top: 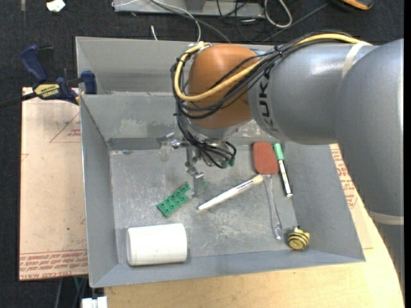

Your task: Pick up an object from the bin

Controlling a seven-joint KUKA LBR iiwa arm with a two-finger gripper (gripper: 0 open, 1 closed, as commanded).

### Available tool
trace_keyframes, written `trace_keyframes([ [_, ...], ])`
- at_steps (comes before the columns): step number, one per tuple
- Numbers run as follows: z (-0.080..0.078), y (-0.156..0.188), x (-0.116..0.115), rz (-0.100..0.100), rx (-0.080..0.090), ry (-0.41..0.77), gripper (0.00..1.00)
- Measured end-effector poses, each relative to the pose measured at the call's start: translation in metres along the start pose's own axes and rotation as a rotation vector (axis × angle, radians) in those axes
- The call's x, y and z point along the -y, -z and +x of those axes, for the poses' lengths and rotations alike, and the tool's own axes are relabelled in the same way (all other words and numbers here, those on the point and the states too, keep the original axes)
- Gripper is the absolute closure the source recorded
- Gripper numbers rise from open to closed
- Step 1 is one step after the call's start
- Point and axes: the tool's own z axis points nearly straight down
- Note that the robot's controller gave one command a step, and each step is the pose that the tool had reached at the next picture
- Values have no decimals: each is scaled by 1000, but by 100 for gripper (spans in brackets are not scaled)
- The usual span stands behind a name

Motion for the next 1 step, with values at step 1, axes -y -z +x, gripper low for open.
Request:
trace_keyframes([
  [1, 11, -71, 8, -1, -7, 26, 0],
])
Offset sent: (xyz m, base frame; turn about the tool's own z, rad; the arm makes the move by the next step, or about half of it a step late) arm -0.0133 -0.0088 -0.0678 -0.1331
